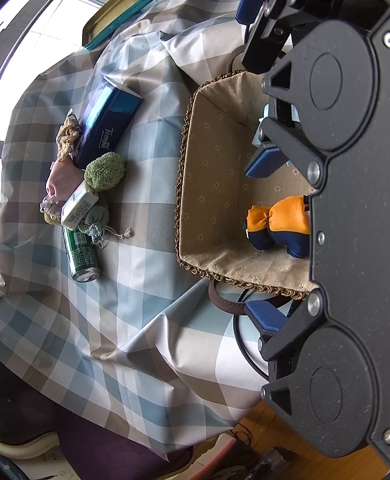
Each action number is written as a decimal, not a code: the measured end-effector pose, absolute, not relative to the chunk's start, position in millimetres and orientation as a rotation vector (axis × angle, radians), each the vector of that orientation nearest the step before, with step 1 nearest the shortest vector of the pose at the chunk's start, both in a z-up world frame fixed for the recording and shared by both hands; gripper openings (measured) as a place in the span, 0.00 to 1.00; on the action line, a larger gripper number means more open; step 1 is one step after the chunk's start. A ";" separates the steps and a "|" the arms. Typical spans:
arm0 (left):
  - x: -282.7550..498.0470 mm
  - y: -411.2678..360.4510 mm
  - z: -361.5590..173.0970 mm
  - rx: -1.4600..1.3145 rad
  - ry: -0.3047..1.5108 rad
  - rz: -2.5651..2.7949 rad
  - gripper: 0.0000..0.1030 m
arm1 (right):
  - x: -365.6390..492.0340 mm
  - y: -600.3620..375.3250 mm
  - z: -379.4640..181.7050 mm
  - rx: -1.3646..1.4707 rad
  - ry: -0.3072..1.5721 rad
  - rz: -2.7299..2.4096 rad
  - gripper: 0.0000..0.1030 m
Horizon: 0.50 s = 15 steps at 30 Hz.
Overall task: Organize soft objects
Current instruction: 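Withdraw both tools from the basket toward the remaining pile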
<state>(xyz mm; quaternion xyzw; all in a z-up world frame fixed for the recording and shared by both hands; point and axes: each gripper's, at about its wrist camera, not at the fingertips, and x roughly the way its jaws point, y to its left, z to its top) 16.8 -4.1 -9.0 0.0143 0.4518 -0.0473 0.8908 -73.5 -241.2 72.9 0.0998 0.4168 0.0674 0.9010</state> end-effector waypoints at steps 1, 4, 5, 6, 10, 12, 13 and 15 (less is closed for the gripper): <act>17.1 -4.1 -9.2 0.030 0.939 -0.098 0.83 | -72.8 -241.2 72.7 0.208 0.864 0.138 0.86; 17.2 -4.7 -9.4 0.033 0.940 -0.101 0.83 | -71.7 -241.6 71.9 0.212 0.868 0.133 0.86; 17.2 -4.8 -9.5 0.034 0.939 -0.102 0.83 | -71.3 -241.7 71.7 0.213 0.870 0.132 0.86; 17.2 -5.0 -9.4 0.035 0.937 -0.103 0.83 | -70.9 -241.8 71.4 0.214 0.871 0.131 0.86; 17.4 -5.6 -9.5 0.040 0.933 -0.104 0.83 | -68.6 -242.5 70.2 0.218 0.875 0.125 0.87; 17.3 -5.6 -9.9 0.041 0.931 -0.107 0.83 | -67.5 -242.1 69.7 0.220 0.878 0.123 0.87; 17.3 -5.6 -10.0 0.042 0.930 -0.106 0.83 | -66.5 -242.1 69.1 0.222 0.880 0.121 0.87; 17.7 -5.8 -10.1 0.043 0.931 -0.103 0.83 | -64.9 -241.9 68.3 0.224 0.882 0.120 0.87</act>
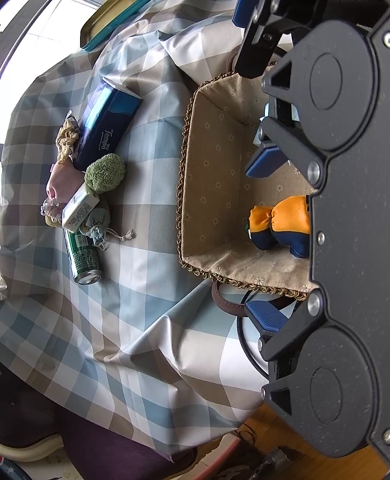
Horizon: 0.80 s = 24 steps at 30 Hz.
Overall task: Organize soft objects
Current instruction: 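Withdraw both tools from the basket toward the remaining pile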
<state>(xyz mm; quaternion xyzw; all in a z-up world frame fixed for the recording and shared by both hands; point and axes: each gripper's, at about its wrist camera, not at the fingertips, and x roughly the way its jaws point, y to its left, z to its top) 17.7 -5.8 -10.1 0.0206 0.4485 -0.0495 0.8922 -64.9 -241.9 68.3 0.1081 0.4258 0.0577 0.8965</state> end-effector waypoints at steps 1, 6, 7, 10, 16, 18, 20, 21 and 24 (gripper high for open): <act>18.3 -5.7 -10.5 0.043 0.933 -0.102 0.84 | -64.7 -241.7 67.8 0.225 0.883 0.119 0.87; 20.8 -6.3 -13.8 0.055 0.943 -0.092 0.89 | -59.7 -242.9 65.6 0.229 0.889 0.112 0.87; 21.1 -6.3 -14.1 0.058 0.941 -0.089 0.89 | -58.3 -243.1 65.3 0.230 0.889 0.110 0.87; 22.6 -4.7 -13.9 0.056 0.936 -0.089 0.89 | -53.8 -243.8 65.6 0.228 0.887 0.105 0.88; 28.5 -3.8 -14.7 0.057 0.942 -0.096 0.89 | -41.0 -247.1 65.7 0.233 0.880 0.091 0.88; 30.6 -5.3 -15.2 0.065 0.943 -0.101 0.89 | -35.1 -248.6 65.2 0.235 0.879 0.084 0.88; 32.9 -7.4 -15.3 0.074 0.940 -0.106 0.89 | -29.6 -249.4 64.2 0.236 0.881 0.078 0.88; 34.1 -8.6 -15.1 0.081 0.938 -0.110 0.89 | -26.2 -249.9 63.4 0.238 0.883 0.074 0.88; 38.7 -11.0 -14.4 0.093 0.934 -0.119 0.89 | -16.4 -250.9 62.1 0.245 0.887 0.069 0.88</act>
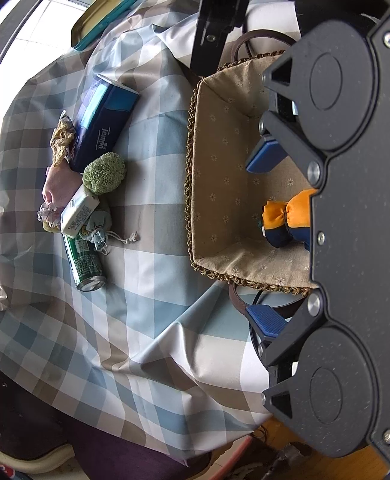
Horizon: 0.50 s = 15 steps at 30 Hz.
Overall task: Organize soft objects
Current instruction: 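Withdraw both tools from the basket toward the remaining pile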
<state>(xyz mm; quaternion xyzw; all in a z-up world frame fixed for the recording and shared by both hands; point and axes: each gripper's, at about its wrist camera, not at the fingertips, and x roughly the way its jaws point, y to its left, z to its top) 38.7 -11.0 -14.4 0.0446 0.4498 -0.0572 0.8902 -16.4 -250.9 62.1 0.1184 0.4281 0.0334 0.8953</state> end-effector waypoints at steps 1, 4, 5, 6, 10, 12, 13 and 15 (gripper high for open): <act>40.2 -11.2 -14.0 0.092 0.932 -0.121 0.89 | -12.3 -251.0 61.8 0.246 0.888 0.070 0.88; 45.6 -10.6 -12.0 0.086 0.925 -0.129 0.89 | -2.5 -249.2 60.9 0.244 0.887 0.069 0.88; 47.3 -10.3 -11.3 0.084 0.921 -0.131 0.89 | 0.7 -249.2 60.9 0.244 0.886 0.070 0.88; 49.3 -10.0 -10.4 0.083 0.915 -0.130 0.89 | 5.1 -249.3 60.9 0.246 0.886 0.071 0.89; 58.4 -9.3 -8.1 0.083 0.899 -0.131 0.89 | 20.5 -248.3 60.1 0.251 0.884 0.074 0.89; 64.4 -8.7 -7.9 0.083 0.897 -0.131 0.89 | 28.2 -247.6 59.2 0.252 0.885 0.074 0.89; 66.9 -8.7 -7.9 0.085 0.896 -0.129 0.89 | 32.1 -247.3 58.7 0.252 0.886 0.074 0.89; 73.4 -7.9 -8.4 0.090 0.893 -0.125 0.89 | 40.9 -246.4 57.8 0.254 0.886 0.074 0.90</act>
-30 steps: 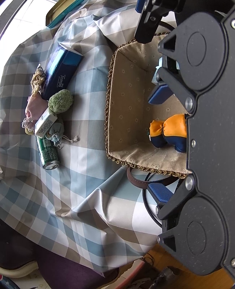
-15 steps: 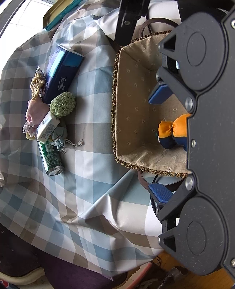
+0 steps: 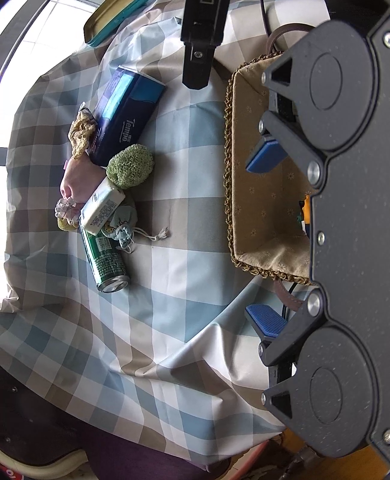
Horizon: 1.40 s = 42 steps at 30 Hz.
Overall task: Organize soft objects
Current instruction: 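Withdraw both tools from the basket toward the remaining pile, then grasp the white tissue pack with the left tool while the right tool grasps the green scrubber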
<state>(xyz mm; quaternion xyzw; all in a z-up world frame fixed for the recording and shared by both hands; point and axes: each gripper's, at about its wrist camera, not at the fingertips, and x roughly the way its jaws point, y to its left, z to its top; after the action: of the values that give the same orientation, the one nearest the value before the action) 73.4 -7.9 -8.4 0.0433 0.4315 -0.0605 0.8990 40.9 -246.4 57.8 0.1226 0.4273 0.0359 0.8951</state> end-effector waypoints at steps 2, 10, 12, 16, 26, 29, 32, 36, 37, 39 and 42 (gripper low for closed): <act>79.5 -7.6 -9.0 0.096 0.891 -0.121 0.89 | 49.3 -245.8 56.8 0.258 0.885 0.072 0.90; 106.9 -5.0 -11.8 0.113 0.886 -0.120 0.89 | 88.5 -240.5 50.8 0.273 0.875 0.069 0.89; 113.6 -4.3 -13.2 0.116 0.888 -0.121 0.89 | 97.9 -237.9 49.0 0.269 0.872 0.071 0.90; 125.3 -3.0 -16.3 0.120 0.893 -0.118 0.89 | 119.1 -232.2 44.2 0.273 0.867 0.098 0.90; 145.9 2.4 -26.5 0.130 0.914 -0.110 0.89 | 165.5 -214.4 26.6 0.257 0.861 0.141 0.92; 150.4 4.4 -29.8 0.132 0.923 -0.107 0.89 | 180.4 -211.8 18.8 0.287 0.884 0.154 0.92; 153.9 6.0 -32.5 0.140 0.925 -0.101 0.89 | 194.2 -210.0 10.8 0.319 0.904 0.161 0.91; 157.7 8.7 -35.6 0.134 0.935 -0.099 0.89 | 210.9 -206.1 -1.1 0.334 0.934 0.157 0.86; 158.4 9.2 -36.3 0.135 0.937 -0.098 0.89 | 213.9 -205.2 -3.5 0.336 0.943 0.160 0.84; 158.9 9.7 -37.5 0.138 0.940 -0.096 0.89 | 219.7 -204.0 -9.0 0.342 0.960 0.166 0.81; 159.0 10.3 -37.8 0.143 0.941 -0.094 0.89 | 224.6 -202.4 -16.6 0.339 0.979 0.157 0.70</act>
<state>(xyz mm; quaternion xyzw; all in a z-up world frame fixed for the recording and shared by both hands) 159.0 10.3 -37.8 0.0689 0.4526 -0.0451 0.8879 224.6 -202.4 -16.6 0.1619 0.4676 0.0748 0.8658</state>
